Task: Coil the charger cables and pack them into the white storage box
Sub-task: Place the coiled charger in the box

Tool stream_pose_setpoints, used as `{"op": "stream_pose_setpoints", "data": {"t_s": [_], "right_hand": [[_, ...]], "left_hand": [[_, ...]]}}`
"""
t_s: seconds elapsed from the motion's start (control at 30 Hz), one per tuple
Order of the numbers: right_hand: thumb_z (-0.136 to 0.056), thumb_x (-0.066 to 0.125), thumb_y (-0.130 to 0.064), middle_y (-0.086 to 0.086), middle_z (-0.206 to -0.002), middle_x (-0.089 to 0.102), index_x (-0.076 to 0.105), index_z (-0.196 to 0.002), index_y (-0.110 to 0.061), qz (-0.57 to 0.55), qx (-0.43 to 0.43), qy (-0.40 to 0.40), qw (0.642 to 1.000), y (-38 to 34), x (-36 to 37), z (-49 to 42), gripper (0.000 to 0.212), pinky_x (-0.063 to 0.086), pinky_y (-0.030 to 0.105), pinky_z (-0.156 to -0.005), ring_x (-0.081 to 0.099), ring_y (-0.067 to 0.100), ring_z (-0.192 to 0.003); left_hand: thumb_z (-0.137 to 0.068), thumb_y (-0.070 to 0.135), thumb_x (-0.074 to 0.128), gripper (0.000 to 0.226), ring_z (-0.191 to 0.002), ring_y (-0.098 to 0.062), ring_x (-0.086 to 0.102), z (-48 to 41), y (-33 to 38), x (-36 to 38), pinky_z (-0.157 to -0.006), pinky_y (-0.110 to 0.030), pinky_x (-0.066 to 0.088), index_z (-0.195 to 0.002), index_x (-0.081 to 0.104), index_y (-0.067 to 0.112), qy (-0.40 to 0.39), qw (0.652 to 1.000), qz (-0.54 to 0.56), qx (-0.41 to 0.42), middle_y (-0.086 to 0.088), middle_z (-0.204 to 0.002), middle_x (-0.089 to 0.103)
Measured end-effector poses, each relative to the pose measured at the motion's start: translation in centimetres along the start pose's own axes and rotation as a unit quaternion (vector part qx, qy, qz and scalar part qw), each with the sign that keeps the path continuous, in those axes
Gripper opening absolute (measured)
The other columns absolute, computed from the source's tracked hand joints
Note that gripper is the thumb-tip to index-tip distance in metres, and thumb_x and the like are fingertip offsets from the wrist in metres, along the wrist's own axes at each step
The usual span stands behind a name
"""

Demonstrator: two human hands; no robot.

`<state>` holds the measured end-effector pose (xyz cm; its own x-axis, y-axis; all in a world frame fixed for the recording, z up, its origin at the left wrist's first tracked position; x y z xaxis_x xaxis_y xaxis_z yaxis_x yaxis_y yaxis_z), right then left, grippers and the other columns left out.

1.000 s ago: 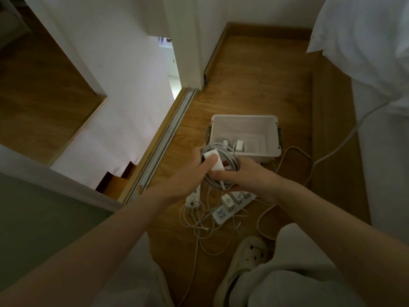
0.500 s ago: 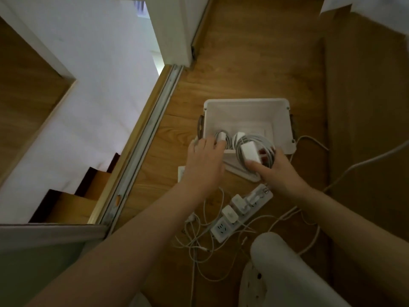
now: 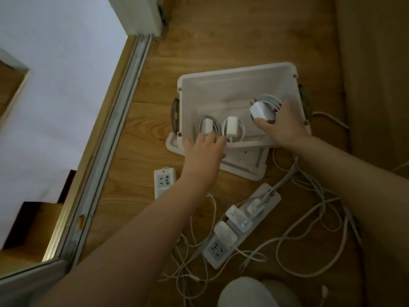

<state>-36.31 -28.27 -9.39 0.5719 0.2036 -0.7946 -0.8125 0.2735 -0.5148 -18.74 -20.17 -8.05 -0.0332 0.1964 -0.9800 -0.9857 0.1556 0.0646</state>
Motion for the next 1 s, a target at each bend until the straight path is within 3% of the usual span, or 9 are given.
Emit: {"op": "stream_pose_setpoints", "data": {"t_s": [0.27,0.33,0.43,0.57,0.67,0.73,0.87,0.93,1.0], "right_hand": [[-0.093,0.047,-0.047,0.019,-0.151,0.023,-0.004,-0.147,-0.003,-0.011,0.128,-0.064,0.99,1.5,2.5,-3.0,0.086,0.031,0.044,-0.105,0.031,0.038,-0.133],[-0.096,0.04,-0.042,0.019,-0.152,0.018,0.005,-0.148,-0.002,0.038,0.132,-0.132,0.982,1.6,2.7,-3.4,0.074,0.027,0.043,-0.109,0.027,0.037,-0.136],[-0.1,0.034,-0.026,0.019,-0.14,0.041,0.039,-0.136,-0.004,0.146,0.102,-0.178,0.968,1.6,2.5,-3.0,0.043,0.035,0.042,-0.105,0.042,0.035,-0.125],[-0.099,0.035,-0.016,0.015,-0.123,0.054,0.054,-0.122,-0.006,0.312,0.012,-0.13,0.941,1.0,2.7,-3.0,0.031,0.042,0.037,-0.088,0.052,0.032,-0.111],[-0.099,0.042,-0.019,0.018,-0.119,0.057,0.055,-0.112,0.0,0.281,-0.002,-0.139,0.949,1.2,2.1,-3.1,0.027,0.038,0.033,-0.076,0.054,0.032,-0.106],[-0.1,0.038,-0.021,0.018,-0.125,0.052,0.051,-0.122,-0.003,0.274,-0.015,-0.165,0.947,1.2,1.7,-2.7,0.031,0.038,0.034,-0.079,0.052,0.03,-0.105],[-0.1,0.031,-0.024,0.02,-0.133,0.04,0.035,-0.138,-0.011,0.307,-0.053,-0.111,0.944,0.9,1.7,-2.3,0.04,0.035,0.041,-0.098,0.041,0.035,-0.12],[-0.097,0.04,-0.025,0.021,-0.133,0.038,0.038,-0.134,-0.003,0.31,-0.075,-0.054,0.946,0.8,1.1,-2.2,0.042,0.032,0.041,-0.102,0.035,0.036,-0.123],[-0.094,0.049,-0.021,0.02,-0.126,0.048,0.048,-0.121,-0.002,0.275,-0.096,-0.018,0.956,0.7,0.7,-2.0,0.034,0.036,0.039,-0.098,0.043,0.034,-0.117]], "left_hand": [[-0.085,0.007,0.056,0.032,-0.105,-0.024,0.043,-0.7,0.5,1.0,-0.089,-0.04,0.031,-0.112,0.047,0.023,0.071,0.997,0.002,-0.026,-0.001,-0.109,0.049],[-0.084,0.007,0.059,0.032,-0.102,-0.024,0.046,-0.6,0.6,1.1,-0.087,-0.039,0.032,-0.11,0.049,0.022,0.082,0.996,-0.007,-0.023,-0.001,-0.107,0.05],[-0.084,0.008,0.06,0.033,-0.1,-0.024,0.046,-0.6,0.6,1.1,-0.087,-0.039,0.033,-0.112,0.049,0.022,0.083,0.996,-0.02,-0.028,-0.002,-0.108,0.051],[-0.087,0.009,0.054,0.034,-0.105,-0.023,0.043,-0.6,1.0,0.9,-0.091,-0.039,0.031,-0.116,0.044,0.024,0.067,0.997,-0.026,-0.037,0.0,-0.113,0.047],[-0.088,0.009,0.053,0.032,-0.105,-0.023,0.043,-0.4,1.2,0.8,-0.089,-0.038,0.03,-0.115,0.046,0.024,0.073,0.996,-0.026,-0.046,0.0,-0.113,0.048],[-0.087,0.008,0.054,0.031,-0.103,-0.024,0.045,-0.3,1.2,0.9,-0.087,-0.038,0.031,-0.114,0.048,0.023,0.081,0.995,-0.027,-0.044,-0.002,-0.11,0.05],[-0.075,0.002,0.066,0.031,-0.089,-0.029,0.052,-0.4,1.1,0.9,-0.078,-0.042,0.037,-0.101,0.057,0.018,0.109,0.993,-0.031,-0.032,-0.006,-0.095,0.057],[-0.069,0.0,0.071,0.032,-0.081,-0.029,0.054,-0.5,1.0,1.1,-0.072,-0.042,0.04,-0.093,0.059,0.017,0.12,0.992,-0.038,-0.024,-0.007,-0.087,0.058],[-0.066,-0.001,0.073,0.032,-0.077,-0.029,0.055,-0.5,0.9,1.2,-0.071,-0.042,0.041,-0.089,0.059,0.016,0.126,0.991,-0.038,-0.019,-0.007,-0.084,0.058]]}}
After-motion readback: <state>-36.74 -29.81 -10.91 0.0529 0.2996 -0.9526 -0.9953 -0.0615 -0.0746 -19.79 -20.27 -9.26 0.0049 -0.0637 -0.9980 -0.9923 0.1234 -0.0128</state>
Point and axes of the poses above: each hand's wrist, its own z-axis away from the middle knuckle, its own x-axis out of the palm, y = z × x, the point moved 4 cm from there along -z, towards the middle knuckle
